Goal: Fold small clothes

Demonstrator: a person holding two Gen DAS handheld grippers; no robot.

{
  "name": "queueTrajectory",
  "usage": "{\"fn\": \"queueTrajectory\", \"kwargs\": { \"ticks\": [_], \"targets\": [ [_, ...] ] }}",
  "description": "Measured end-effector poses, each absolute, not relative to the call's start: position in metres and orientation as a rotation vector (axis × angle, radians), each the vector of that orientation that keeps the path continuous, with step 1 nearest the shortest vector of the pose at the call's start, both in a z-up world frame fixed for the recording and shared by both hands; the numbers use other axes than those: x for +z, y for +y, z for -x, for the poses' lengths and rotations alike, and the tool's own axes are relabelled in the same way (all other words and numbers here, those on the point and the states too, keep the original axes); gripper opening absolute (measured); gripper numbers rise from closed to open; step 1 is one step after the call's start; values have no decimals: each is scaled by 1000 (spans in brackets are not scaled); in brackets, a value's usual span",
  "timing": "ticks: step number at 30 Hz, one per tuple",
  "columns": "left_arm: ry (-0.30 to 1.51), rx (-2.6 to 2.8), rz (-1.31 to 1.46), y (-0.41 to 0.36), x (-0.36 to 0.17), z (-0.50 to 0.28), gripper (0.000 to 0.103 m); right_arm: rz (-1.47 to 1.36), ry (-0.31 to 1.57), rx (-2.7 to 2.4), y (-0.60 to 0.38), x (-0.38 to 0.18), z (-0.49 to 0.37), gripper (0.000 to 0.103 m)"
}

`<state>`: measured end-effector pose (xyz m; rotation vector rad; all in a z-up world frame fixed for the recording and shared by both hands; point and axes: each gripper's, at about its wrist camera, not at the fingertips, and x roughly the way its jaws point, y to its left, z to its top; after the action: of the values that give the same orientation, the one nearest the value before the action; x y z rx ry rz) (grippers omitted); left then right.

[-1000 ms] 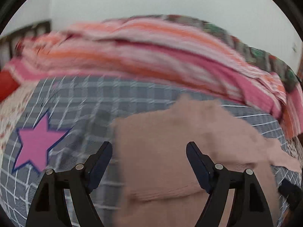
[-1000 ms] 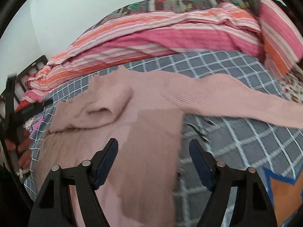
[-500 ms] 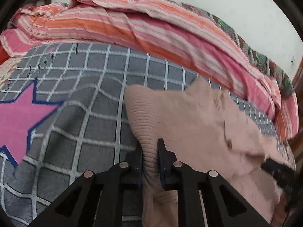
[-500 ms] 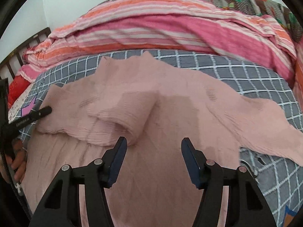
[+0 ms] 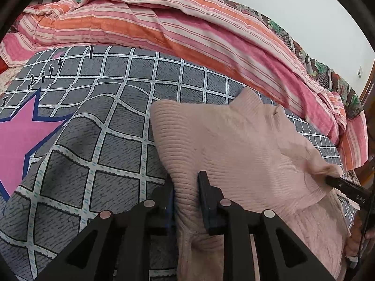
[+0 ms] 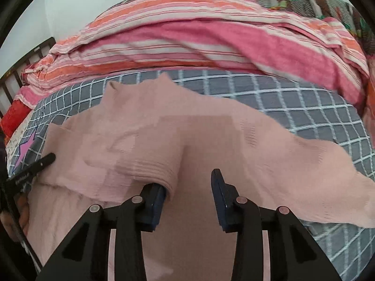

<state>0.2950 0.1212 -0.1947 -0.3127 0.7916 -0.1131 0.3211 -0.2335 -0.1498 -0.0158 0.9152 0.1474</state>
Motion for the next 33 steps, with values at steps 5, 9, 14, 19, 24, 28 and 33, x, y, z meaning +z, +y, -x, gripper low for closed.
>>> {"fn": "queueTrajectory", "kwargs": {
  "ticks": [5,9,14,19,24,28,33],
  "targets": [
    [788,-123,327,124,-195,-294,21,47,915,87,-272,-153,-314,37],
    [786,-120,321,124,-194,-293,21,-19,897,125,-294,-164,-303,37],
    [781,-114,305,122,-192,-292,22,-64,836,140,-299,-169,-295,31],
    [768,-110,304,122,-190,-290,29,-96,844,127,-305,-174,-296,19],
    [768,-122,289,119,-189,-290,43,-81,816,77,-317,-164,-276,20],
    [770,-137,288,117,-189,-290,49,-100,777,34,-352,-145,-253,39],
    [772,-165,232,107,-186,-290,70,-136,767,-71,-418,-133,-223,51]
  ]
}}
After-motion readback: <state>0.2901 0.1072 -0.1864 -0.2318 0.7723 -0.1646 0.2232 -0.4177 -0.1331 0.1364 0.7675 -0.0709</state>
